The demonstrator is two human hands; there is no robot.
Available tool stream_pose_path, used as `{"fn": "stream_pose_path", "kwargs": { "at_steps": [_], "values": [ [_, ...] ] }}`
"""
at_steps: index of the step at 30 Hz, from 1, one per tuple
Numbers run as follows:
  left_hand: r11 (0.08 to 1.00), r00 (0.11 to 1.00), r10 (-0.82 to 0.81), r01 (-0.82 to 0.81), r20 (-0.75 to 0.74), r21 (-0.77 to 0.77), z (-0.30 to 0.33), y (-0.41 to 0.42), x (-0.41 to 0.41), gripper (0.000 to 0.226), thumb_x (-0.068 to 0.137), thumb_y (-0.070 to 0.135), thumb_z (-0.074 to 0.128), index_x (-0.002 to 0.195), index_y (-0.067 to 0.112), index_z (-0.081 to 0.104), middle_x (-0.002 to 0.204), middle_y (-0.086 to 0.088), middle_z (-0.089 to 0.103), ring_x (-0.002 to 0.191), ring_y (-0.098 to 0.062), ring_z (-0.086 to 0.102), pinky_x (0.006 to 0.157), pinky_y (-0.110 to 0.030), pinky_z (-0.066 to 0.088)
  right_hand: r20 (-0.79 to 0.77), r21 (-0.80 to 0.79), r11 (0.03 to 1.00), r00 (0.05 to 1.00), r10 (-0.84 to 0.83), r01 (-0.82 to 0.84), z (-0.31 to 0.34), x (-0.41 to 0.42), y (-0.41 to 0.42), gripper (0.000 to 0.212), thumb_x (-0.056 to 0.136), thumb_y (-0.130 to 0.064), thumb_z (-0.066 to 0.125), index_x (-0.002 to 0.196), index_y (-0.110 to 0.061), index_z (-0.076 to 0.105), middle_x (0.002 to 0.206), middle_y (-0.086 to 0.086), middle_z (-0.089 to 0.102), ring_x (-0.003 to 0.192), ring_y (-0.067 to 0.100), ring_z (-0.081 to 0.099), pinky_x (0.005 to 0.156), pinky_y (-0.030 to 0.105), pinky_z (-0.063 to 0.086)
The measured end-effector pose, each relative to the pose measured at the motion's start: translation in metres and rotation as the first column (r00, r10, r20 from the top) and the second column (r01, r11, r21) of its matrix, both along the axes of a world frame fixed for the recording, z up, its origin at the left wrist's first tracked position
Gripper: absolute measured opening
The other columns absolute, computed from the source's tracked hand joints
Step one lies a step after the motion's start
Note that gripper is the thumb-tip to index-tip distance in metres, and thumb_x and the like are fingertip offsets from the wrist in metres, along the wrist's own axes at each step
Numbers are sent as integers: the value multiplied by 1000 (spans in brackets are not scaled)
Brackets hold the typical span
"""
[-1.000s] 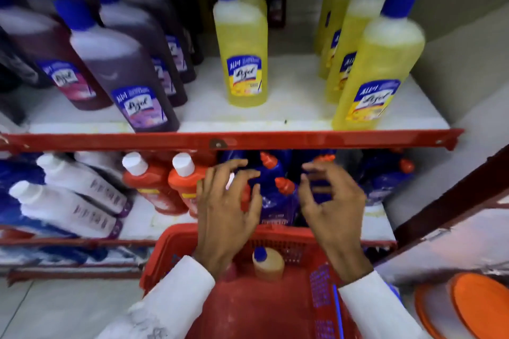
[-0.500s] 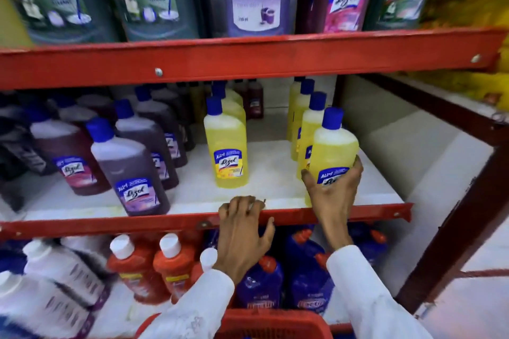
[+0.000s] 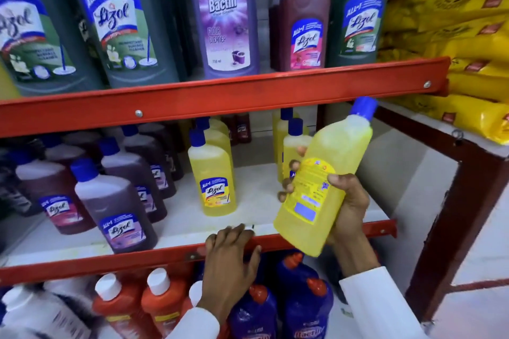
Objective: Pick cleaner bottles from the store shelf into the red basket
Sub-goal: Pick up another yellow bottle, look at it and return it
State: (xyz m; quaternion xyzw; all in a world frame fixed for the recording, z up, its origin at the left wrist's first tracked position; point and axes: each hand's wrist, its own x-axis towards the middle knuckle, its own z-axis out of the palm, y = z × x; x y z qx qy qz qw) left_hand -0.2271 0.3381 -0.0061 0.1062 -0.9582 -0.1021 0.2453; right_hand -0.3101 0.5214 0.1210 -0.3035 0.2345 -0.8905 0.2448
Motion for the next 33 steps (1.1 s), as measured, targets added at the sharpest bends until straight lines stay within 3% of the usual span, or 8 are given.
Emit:
{"fn": "stream_pose_path", "kwargs": {
  "at_steps": [3,9,12,14,16,19,22,33],
  "values": [
    [1000,1000,-13,13,-5,10,2,0,1,33,86,48,53,115,35,60,130,9,63,117,-18,55,98,-38,36,-67,-102,946,951,302,-308,3,10,3,89,67,-35,66,145,-4,37,107,11,50,77,27,54,75,43,41],
    [1000,1000,-11,12,-26,7,5,2,2,38,82,44,57,115,28,65,127,1,67,114,-25,59,95,-46,42,-143,-85,927,925,353,-366,4,18,4,84,73,-33,66,146,-2,38,109,9,55,80,23,57,74,40,45],
    [1000,1000,-8,8,-29,5,3,2,1,41,83,49,48,115,28,65,126,3,67,114,-24,59,96,-45,41,-103,-72,978,976,190,-197,0,22,6,78,73,-33,71,139,-2,44,107,12,55,80,26,56,75,42,45],
    [1000,1000,1,-1,-26,9,2,3,0,41,84,51,46,115,31,64,127,5,66,116,-23,58,97,-41,36,-67,37,974,973,-223,225,-6,23,2,68,67,-34,78,124,-7,55,103,16,56,79,30,57,73,43,48],
    [1000,1000,15,-15,-20,12,1,3,-1,38,85,50,47,115,33,63,127,7,66,115,-20,56,98,-38,32,-142,205,661,690,-709,722,-10,22,-5,64,66,-36,79,122,-17,55,103,6,63,84,23,66,74,39,54],
    [1000,999,24,-23,-21,18,-1,3,-2,36,86,51,47,114,34,62,125,9,66,114,-18,56,99,-34,28,-274,292,262,342,-899,920,-15,14,-11,82,62,-45,81,131,-31,39,113,-9,64,95,-1,67,72,10,52],
    [999,1000,22,-22,-22,32,-1,3,-2,35,86,51,48,113,35,61,124,9,67,114,-17,56,100,-33,25,-379,362,177,318,-869,915,-25,-6,-16,90,61,-41,86,132,-33,32,126,1,59,107,11,65,72,8,51],
    [999,1000,17,-17,-3,30,2,3,-3,35,87,49,53,118,34,61,128,9,65,118,-16,54,100,-31,24,-582,475,8,321,-747,880,-61,-41,-30,105,62,-28,95,142,-12,29,139,8,44,125,25,49,97,54,55]
  ]
}}
